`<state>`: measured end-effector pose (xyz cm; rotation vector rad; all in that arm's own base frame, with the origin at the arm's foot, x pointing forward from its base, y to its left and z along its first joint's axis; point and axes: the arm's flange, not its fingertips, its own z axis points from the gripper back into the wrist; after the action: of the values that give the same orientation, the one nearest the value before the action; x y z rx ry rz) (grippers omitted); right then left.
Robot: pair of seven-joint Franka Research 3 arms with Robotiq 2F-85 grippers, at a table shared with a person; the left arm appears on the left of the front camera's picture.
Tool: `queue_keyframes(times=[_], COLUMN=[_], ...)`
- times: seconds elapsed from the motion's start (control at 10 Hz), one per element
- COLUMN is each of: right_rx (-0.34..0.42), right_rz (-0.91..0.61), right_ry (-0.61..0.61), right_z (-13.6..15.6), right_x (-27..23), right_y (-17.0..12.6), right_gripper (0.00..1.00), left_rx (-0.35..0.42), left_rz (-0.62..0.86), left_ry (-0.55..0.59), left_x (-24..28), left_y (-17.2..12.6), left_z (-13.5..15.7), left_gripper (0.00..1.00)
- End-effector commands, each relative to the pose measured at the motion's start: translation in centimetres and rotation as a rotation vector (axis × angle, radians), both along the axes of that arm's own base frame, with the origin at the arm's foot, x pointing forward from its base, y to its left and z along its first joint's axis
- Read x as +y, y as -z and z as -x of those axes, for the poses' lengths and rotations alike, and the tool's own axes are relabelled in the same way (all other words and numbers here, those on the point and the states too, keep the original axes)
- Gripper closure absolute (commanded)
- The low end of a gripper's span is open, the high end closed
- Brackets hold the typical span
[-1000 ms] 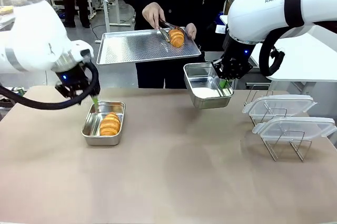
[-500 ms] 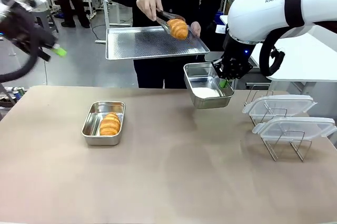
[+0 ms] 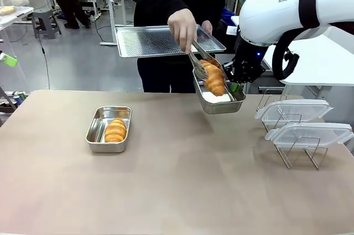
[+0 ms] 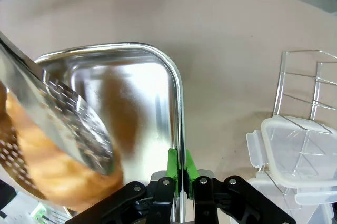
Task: Place the bread in airtight containers.
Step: Once an object is inside an Airtight Container , place the container in the center of the table.
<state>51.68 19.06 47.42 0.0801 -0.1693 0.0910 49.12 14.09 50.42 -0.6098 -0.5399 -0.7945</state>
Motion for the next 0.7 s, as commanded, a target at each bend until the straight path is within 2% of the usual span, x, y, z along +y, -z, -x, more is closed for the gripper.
queue_keyframes(times=[0.0,0.2,0.3,0.6], right_rx=[-0.010,-0.010,-0.010,-0.010], right_rz=[-0.004,-0.004,-0.004,-0.004], right_ry=[0.004,0.004,0.004,0.004], right_z=[0.12,0.12,0.12,0.12], right_x=[-0.02,-0.02,-0.02,-0.02], right_y=[-0.50,-0.50,-0.50,-0.50], right_gripper=[1.00,1.00,1.00,1.00], left_rx=[-0.071,-0.042,-0.028,-0.028], left_rz=[0.015,0.059,0.002,0.002], left_ry=[0.011,-0.031,0.005,0.005], left_x=[-0.91,-1.18,-0.38,-0.38], left_y=[0.77,0.65,0.57,0.57], left_z=[0.35,0.72,-0.10,-0.10], left_gripper=[0.00,0.00,0.00,0.00])
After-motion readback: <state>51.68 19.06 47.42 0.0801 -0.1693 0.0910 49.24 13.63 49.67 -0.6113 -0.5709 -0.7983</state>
